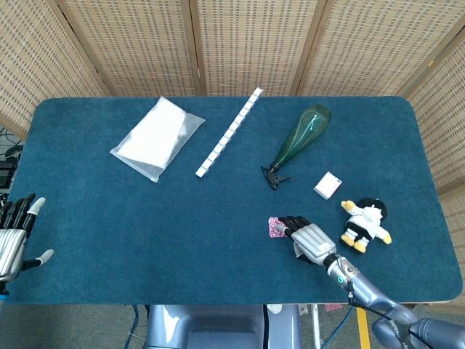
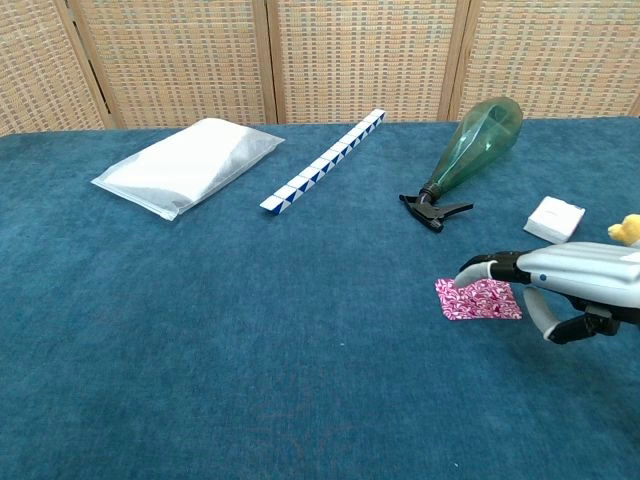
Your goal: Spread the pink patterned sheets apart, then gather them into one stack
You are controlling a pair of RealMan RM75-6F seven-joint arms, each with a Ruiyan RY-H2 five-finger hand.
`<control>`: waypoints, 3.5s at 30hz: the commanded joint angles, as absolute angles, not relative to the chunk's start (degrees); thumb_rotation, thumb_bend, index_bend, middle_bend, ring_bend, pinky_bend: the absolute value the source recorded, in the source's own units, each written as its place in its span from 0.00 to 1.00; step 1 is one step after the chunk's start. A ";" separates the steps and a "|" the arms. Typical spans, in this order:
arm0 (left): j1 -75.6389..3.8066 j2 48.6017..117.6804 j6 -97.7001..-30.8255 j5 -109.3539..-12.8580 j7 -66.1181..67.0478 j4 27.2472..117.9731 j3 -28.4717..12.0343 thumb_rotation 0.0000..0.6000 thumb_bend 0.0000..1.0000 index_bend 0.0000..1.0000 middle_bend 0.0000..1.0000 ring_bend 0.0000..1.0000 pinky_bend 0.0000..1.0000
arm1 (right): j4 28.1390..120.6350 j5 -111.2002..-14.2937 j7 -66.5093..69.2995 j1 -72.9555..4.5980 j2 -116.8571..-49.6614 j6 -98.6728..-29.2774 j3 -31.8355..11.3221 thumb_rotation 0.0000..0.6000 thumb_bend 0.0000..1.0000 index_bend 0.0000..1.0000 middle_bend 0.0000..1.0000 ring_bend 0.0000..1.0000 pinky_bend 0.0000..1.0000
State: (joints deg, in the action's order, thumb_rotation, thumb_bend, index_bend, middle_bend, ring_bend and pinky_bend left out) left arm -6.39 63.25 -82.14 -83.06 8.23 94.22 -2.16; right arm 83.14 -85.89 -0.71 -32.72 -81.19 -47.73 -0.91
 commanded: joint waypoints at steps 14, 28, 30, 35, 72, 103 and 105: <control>-6.40 63.30 -82.16 -82.89 8.45 94.30 -2.19 1.00 0.02 0.00 0.00 0.00 0.00 | 82.38 -84.03 -0.67 -33.56 -81.60 -45.69 0.95 1.00 1.00 0.11 0.09 0.04 0.10; -6.40 63.30 -82.12 -82.77 8.55 94.39 -2.19 1.00 0.02 0.00 0.00 0.00 0.00 | 87.85 -90.45 0.87 -33.05 -77.01 -46.78 7.06 1.00 1.00 0.14 0.12 0.07 0.11; -6.41 63.30 -82.12 -82.75 8.60 94.41 -2.21 1.00 0.02 0.00 0.00 0.00 0.00 | 88.68 -91.47 1.02 -33.03 -76.35 -46.91 7.97 1.00 1.00 0.14 0.12 0.07 0.11; -6.40 63.34 -82.18 -82.74 8.74 94.43 -2.21 1.00 0.02 0.00 0.00 0.00 0.00 | 90.89 -94.57 0.62 -32.69 -74.54 -48.02 10.45 1.00 1.00 0.14 0.12 0.08 0.12; -6.48 63.18 -81.96 -82.76 8.40 94.46 -2.14 1.00 0.02 0.00 0.00 0.00 0.00 | 82.80 -86.70 -11.50 -33.88 -80.85 -49.23 3.82 1.00 1.00 0.17 0.15 0.08 0.12; -6.46 63.30 -82.03 -82.38 9.24 94.79 -2.24 1.00 0.02 0.00 0.00 0.00 0.00 | 80.57 -94.79 -9.75 -28.98 -75.07 -56.22 10.98 1.00 1.00 0.33 0.31 0.22 0.18; -6.46 63.30 -82.03 -82.38 9.25 94.79 -2.23 1.00 0.02 0.00 0.00 0.00 0.00 | 80.89 -95.20 -9.21 -28.90 -74.77 -56.89 10.88 1.00 1.00 0.33 0.31 0.22 0.18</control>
